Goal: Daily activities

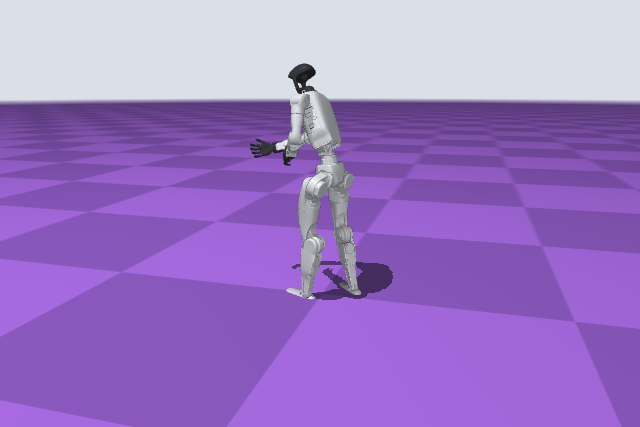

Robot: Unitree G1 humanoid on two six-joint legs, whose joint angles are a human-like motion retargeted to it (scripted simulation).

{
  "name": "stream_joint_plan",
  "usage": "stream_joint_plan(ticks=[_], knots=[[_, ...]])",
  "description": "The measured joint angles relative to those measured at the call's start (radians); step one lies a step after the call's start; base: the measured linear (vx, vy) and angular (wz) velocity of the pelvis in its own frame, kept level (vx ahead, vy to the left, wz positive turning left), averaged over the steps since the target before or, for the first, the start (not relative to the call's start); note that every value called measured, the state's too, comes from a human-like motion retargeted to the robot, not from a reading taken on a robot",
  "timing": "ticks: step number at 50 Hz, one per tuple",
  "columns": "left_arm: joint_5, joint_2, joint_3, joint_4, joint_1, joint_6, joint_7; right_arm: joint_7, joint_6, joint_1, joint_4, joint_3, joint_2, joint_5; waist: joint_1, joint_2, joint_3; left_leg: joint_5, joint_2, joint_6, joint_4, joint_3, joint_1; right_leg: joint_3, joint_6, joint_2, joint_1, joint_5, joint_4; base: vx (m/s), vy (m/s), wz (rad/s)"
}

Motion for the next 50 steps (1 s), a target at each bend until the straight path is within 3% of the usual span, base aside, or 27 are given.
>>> stream_joint_plan(ticks=[10,12,15,17,20,22,27,33,45,50], knots=[[0.03,0.028,0.012,0.001,-0.108,0.02,-0.053,0.065,0.05,-0.176,0.042,0.028,-0.078,-0.011,0.043,0.006,0.034,-0.035,0.019,-0.007,0.032,0.019,0.0,0.018,-0.004,0.041,0.036,0.028,-0.08,0.0,0.0,-0.04],[0.066,0.005,-0.017,0.0,-0.052,0.018,-0.051,0.077,0.049,-0.139,0.066,0.037,-0.056,-0.026,0.03,0.005,0.005,0.001,0.002,-0.002,0.006,-0.004,-0.001,-0.007,-0.002,0.007,0.011,0.01,-0.018,-0.03,0.02,0.33],[0.057,0.024,0.009,0.0,-0.123,0.028,-0.078,0.126,0.081,-0.203,0.099,0.042,-0.089,-0.013,0.06,0.005,0.036,-0.035,0.018,-0.008,0.032,0.013,0.001,0.015,-0.004,0.043,0.042,0.031,-0.086,0.02,-0.01,-0.15],[0.095,0.0,-0.016,-0.001,-0.061,0.026,-0.078,0.147,0.081,-0.131,0.111,0.044,-0.061,-0.015,0.043,0.005,0.008,-0.001,0.002,-0.003,0.006,-0.011,0.001,-0.01,-0.003,0.012,0.021,0.016,-0.031,-0.01,0.01,0.35],[0.09,0.02,0.02,-0.001,-0.13,0.032,-0.102,0.206,0.108,-0.131,0.112,0.032,-0.079,0.02,0.064,0.007,0.044,-0.039,0.018,-0.009,0.033,0.004,0.002,0.013,-0.005,0.048,0.051,0.037,-0.1,0.04,-0.02,-0.12],[0.129,-0.001,-0.007,-0.002,-0.06,0.027,-0.094,0.219,0.1,-0.019,0.085,0.017,-0.043,0.035,0.042,0.008,0.016,-0.005,0.003,-0.006,0.006,-0.022,0.005,-0.015,-0.004,0.02,0.037,0.025,-0.051,0.0,0.0,0.38],[0.154,0.017,0.015,-0.003,-0.09,0.03,-0.104,0.262,0.119,0.094,0.006,-0.028,-0.036,0.105,0.047,0.007,0.03,-0.03,0.004,-0.009,0.024,-0.022,0.004,-0.005,-0.004,0.031,0.048,0.021,-0.073,0.01,0.0,0.08],[0.217,0.023,-0.011,-0.008,-0.068,0.035,-0.119,0.261,0.119,0.204,-0.077,-0.073,-0.005,0.174,0.028,0.02,0.022,-0.007,0.0,-0.01,0.007,-0.044,0.014,-0.03,-0.006,0.027,0.065,0.03,-0.078,0.0,0.0,0.08],[0.308,0.061,-0.053,0.007,-0.178,0.049,-0.196,0.19,0.084,-0.022,-0.046,-0.104,-0.041,0.25,0.038,0.044,0.013,-0.027,0.008,-0.011,0.029,-0.022,0.012,-0.009,-0.01,0.054,0.088,0.063,-0.136,-0.02,0.02,0.02],[0.37,0.042,-0.085,0.015,-0.133,0.051,-0.192,0.148,0.036,0.047,-0.058,-0.155,0.005,0.274,0.01,0.055,-0.019,0.01,0.0,-0.01,0.0,-0.045,0.013,-0.037,-0.01,0.038,0.078,0.07,-0.109,0.0,0.0,0.0]])
